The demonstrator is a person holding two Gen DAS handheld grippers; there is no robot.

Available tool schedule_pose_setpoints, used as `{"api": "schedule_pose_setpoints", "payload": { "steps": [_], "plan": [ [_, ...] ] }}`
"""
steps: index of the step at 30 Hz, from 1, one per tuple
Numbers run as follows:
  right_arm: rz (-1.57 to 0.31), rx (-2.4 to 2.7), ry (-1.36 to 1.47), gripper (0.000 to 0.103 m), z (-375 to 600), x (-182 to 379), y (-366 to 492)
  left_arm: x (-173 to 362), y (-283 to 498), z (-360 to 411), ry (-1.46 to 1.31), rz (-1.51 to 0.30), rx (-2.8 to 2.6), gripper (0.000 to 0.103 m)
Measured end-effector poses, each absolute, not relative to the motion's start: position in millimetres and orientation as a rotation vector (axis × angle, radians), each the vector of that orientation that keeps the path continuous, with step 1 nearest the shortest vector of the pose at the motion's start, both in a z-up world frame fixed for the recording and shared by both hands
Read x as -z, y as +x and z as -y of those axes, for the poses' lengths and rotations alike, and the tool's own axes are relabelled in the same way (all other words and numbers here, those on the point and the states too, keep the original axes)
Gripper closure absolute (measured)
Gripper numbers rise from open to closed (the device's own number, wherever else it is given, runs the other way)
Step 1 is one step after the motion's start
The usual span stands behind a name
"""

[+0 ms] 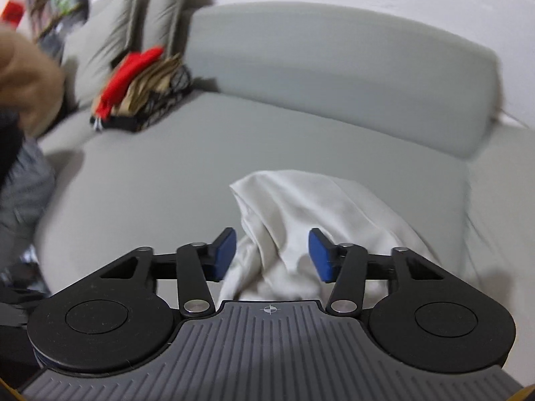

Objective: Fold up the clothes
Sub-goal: 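Reach the right tool into the T-shirt and close on its fabric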

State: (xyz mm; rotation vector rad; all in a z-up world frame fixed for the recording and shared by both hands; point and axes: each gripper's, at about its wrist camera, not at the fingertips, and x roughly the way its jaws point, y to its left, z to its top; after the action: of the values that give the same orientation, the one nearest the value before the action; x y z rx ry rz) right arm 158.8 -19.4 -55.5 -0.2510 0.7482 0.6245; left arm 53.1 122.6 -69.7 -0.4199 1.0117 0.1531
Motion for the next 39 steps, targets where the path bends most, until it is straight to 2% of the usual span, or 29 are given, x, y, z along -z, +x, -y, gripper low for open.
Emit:
{"api": "schedule_pose_setpoints", "payload": {
  "steps": [8, 10, 11, 12, 15, 18, 22, 25, 28, 32, 36, 39],
  "plan": [
    [-0.707, -0.587, -0.453, 0.047, -37.9, 98.6, 194.5, 92.2, 64.6, -144.8, -0.487, -1.033, -0.173, 0.034],
    [-0.698, -0.568, -0.514, 0.051, -45.0, 106.2, 199.9, 93.4, 65.7, -144.5, -0.480, -1.031, -0.167, 0.034],
    [-0.694, -0.558, -0.544, 0.071, -48.4, 110.0, 202.6, 93.0, 65.4, -144.3, -0.477, -1.030, -0.164, 0.034],
    [-0.699, -0.543, -0.505, 0.096, -44.3, 106.2, 207.1, 92.4, 64.9, -144.3, -0.475, -1.028, -0.160, 0.034],
    [-0.713, -0.494, -0.257, 0.096, -13.0, 78.8, 221.6, 87.3, 60.7, -142.2, -0.461, -1.011, -0.133, 0.034],
    [-0.635, -0.395, -0.028, 0.096, 40.5, 31.2, 224.2, 78.9, 55.2, -136.7, -0.437, -0.985, -0.101, 0.036],
    [-0.534, -0.229, 0.248, 0.096, 144.8, -30.6, 202.8, 60.4, 46.9, -119.4, -0.402, -0.933, -0.029, 0.037],
    [-0.498, -0.054, 0.361, 0.096, 226.0, -51.8, 169.7, 45.2, 38.2, -98.9, -0.365, -0.892, 0.069, 0.037],
    [-0.542, 0.104, 0.403, 0.096, 292.8, -39.0, 135.4, 41.4, 33.3, -71.1, -0.338, -0.886, 0.181, 0.038],
    [-0.794, 0.212, 0.404, 0.094, 366.6, 14.8, 120.6, 49.7, 36.1, -32.6, -0.361, -0.949, 0.307, 0.042],
    [-0.843, 0.175, 0.499, 0.069, 394.6, 32.5, 104.8, 64.4, 44.2, 4.2, -0.423, -1.013, 0.399, 0.052],
    [-0.810, 0.061, 0.516, 0.064, 386.5, 25.4, 95.8, 75.7, 53.5, 31.6, -0.495, -1.035, 0.454, 0.059]
  ]
}}
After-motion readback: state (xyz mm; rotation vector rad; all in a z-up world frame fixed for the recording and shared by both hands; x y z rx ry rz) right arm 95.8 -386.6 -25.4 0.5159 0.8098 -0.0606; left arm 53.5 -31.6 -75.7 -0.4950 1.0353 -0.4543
